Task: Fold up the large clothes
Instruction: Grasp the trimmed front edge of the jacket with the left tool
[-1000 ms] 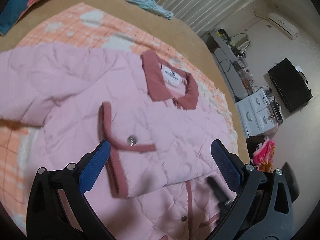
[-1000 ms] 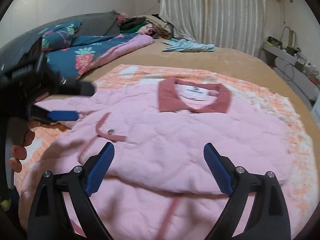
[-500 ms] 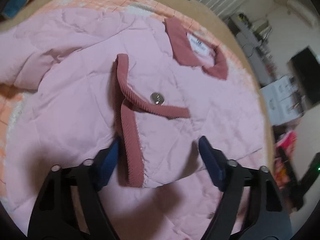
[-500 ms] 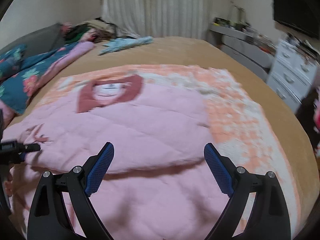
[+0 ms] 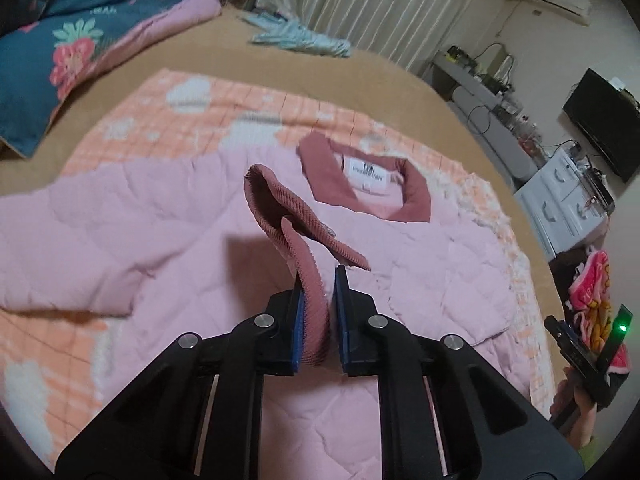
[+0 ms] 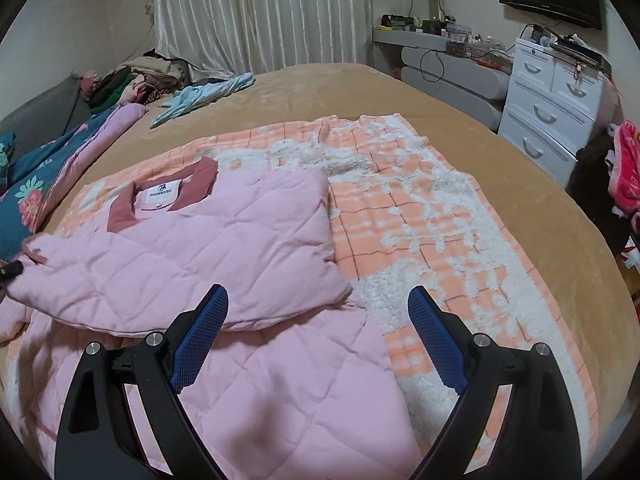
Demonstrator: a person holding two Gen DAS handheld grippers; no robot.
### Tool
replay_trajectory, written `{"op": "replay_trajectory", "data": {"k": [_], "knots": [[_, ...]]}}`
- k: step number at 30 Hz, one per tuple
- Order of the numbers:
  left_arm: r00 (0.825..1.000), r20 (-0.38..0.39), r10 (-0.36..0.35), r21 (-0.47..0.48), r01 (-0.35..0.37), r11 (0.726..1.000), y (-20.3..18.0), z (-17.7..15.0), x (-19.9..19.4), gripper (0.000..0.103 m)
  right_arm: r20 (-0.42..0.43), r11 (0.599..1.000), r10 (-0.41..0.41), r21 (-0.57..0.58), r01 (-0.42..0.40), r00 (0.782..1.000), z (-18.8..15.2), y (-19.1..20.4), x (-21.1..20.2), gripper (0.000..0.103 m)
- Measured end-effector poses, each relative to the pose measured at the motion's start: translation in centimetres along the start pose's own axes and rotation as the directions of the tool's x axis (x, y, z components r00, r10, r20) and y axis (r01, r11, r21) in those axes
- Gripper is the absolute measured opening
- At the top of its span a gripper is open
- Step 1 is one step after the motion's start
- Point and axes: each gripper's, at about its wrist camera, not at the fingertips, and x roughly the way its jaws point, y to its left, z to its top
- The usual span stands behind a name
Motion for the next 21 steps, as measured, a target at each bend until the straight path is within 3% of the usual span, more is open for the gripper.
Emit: {"op": "replay_trajectory", "data": {"k": [13, 21], "knots": [[0.991, -0.124, 0.052, -0.027, -0.056, 0.998, 3.5, -3.8, 4.3, 0.007, -0.048, 0.993, 0.068, -0.097, -0.072, 0.997, 2.3, 4.8, 4.0, 0.091], [0.988, -0.133, 0.082, 0.009, -0.081, 0.997, 3.5, -4.5, 5.2, 0.007, -0.209, 0.991, 0.110, -0.051, -0.123, 0.972, 2.0, 6.6, 9.4, 0.091]]}}
